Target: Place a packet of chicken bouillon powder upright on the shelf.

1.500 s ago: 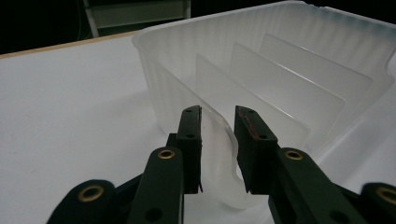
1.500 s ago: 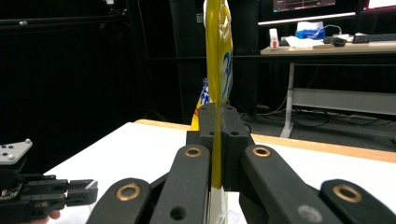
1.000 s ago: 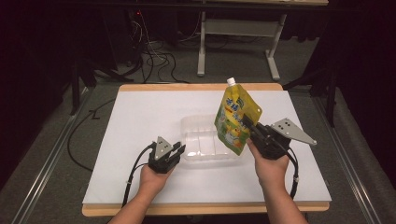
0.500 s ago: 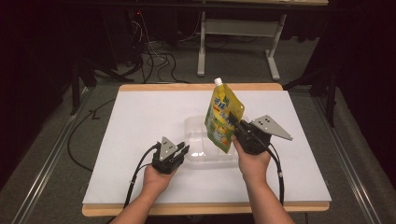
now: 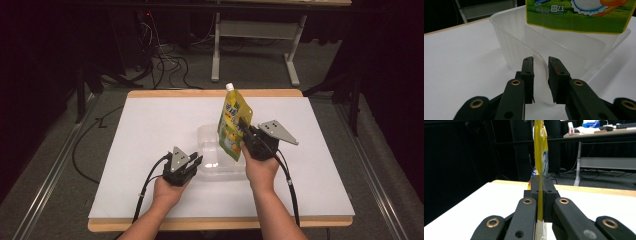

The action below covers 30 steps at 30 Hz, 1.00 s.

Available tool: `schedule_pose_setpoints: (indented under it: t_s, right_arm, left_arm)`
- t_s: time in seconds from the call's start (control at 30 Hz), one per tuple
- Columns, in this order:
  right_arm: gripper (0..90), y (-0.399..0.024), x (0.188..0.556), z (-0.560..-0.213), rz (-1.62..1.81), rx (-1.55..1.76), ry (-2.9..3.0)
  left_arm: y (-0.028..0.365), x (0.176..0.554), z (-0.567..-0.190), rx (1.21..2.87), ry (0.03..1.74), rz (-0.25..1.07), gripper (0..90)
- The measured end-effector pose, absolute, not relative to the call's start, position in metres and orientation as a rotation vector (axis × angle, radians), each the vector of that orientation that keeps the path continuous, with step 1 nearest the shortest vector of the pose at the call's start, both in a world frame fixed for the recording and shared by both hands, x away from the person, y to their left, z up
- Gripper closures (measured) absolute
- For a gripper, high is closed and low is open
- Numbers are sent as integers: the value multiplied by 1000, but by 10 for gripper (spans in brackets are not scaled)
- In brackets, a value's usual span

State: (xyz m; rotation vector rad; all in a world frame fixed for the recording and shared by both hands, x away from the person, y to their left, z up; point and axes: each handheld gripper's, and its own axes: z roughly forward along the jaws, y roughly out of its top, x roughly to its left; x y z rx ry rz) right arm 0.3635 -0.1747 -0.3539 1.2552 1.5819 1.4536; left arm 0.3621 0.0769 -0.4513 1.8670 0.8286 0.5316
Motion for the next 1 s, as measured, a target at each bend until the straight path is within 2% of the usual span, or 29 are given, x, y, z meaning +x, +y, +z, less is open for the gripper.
schedule_pose_setpoints:
  t_s: [1.0]
  right_arm:
    - [900,-162,369,-377,1466,1270,1577]
  left_arm:
    - [76,362,-451,1871,831,548,763]
